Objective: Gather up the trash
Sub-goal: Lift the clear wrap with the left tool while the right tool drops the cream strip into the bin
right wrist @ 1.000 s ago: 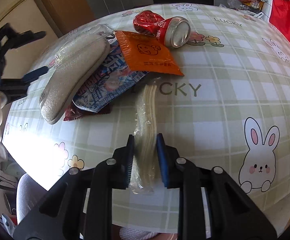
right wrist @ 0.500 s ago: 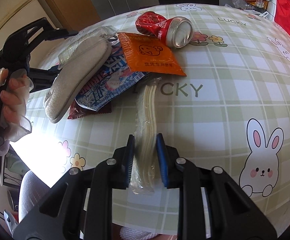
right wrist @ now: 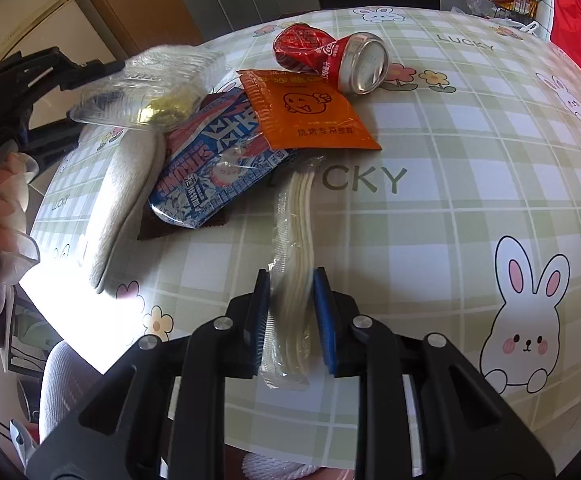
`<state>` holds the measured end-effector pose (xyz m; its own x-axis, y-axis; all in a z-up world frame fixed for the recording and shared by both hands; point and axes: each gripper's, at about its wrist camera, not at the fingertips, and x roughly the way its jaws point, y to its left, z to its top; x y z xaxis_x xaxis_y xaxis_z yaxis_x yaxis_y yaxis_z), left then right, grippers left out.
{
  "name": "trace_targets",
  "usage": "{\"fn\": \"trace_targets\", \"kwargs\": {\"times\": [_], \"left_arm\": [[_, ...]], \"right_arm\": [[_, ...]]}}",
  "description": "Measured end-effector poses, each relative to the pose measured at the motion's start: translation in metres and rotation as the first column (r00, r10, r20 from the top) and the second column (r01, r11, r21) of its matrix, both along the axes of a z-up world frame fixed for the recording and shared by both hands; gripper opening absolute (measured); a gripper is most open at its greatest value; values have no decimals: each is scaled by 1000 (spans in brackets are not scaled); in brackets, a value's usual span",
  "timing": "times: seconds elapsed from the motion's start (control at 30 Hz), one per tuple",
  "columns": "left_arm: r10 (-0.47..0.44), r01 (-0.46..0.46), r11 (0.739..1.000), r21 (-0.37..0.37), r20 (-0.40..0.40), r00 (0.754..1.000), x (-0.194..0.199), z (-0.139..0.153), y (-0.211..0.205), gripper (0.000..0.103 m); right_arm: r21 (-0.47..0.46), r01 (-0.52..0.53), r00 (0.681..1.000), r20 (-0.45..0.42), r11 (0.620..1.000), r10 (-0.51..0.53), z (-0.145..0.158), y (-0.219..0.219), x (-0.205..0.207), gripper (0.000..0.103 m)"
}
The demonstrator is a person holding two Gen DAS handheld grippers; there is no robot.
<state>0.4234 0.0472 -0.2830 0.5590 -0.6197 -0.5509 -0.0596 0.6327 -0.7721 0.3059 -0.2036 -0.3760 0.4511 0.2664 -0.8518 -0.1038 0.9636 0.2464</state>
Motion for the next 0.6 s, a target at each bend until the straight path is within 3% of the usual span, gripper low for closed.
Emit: {"fn": "trace_targets", "kwargs": {"times": [0.2, 0.27, 0.6], "left_arm": [[-36, 35, 999, 4, 80, 996, -6, 23, -7, 15], [-49, 48, 999, 11, 96, 994, -8, 30, -11, 12], [-127, 122, 992, 41, 197, 972, -27, 68, -32, 12]], "right_arm": [[7, 9, 1000, 19, 1000, -9, 5, -2, -3, 24], [10, 12, 1000, 23, 1000, -12, 7, -3, -5, 17], [38, 29, 999, 38, 999, -30, 17, -10, -16, 15]]}}
